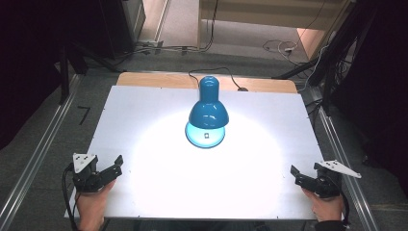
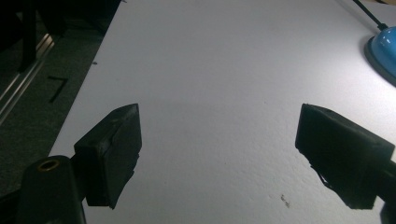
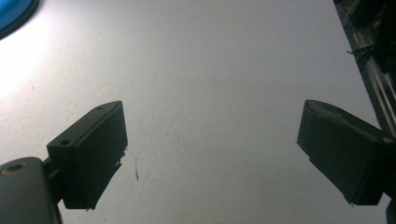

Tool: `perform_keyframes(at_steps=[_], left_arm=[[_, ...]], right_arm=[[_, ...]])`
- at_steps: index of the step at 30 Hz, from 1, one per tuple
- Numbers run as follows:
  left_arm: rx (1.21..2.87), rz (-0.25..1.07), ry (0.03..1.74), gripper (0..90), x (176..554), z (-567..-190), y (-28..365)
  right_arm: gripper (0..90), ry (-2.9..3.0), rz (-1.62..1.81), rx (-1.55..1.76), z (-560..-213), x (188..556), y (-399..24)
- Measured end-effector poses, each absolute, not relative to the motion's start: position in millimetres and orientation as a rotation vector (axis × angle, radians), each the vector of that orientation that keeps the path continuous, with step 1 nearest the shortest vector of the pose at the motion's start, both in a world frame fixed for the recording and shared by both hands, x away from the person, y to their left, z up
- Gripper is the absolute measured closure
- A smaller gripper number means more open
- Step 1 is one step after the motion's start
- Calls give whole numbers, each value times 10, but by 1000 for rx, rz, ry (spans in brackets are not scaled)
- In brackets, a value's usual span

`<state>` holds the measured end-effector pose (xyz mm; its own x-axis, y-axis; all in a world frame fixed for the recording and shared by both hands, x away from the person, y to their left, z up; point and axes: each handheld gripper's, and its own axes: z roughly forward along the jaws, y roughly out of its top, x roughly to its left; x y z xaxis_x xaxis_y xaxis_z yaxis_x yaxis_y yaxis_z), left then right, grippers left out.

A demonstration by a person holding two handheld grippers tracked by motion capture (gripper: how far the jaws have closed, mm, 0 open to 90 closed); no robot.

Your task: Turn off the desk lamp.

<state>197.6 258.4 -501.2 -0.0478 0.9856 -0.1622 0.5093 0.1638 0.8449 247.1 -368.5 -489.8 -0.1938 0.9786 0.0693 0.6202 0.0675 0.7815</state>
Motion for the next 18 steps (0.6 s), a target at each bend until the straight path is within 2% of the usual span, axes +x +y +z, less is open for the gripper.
perform_keyframes(at_steps=[18], left_arm=[[1437, 773, 1666, 153, 1970, -4998, 2577]], right_arm=[[74, 1871, 991, 1561, -4869, 2512, -3577]])
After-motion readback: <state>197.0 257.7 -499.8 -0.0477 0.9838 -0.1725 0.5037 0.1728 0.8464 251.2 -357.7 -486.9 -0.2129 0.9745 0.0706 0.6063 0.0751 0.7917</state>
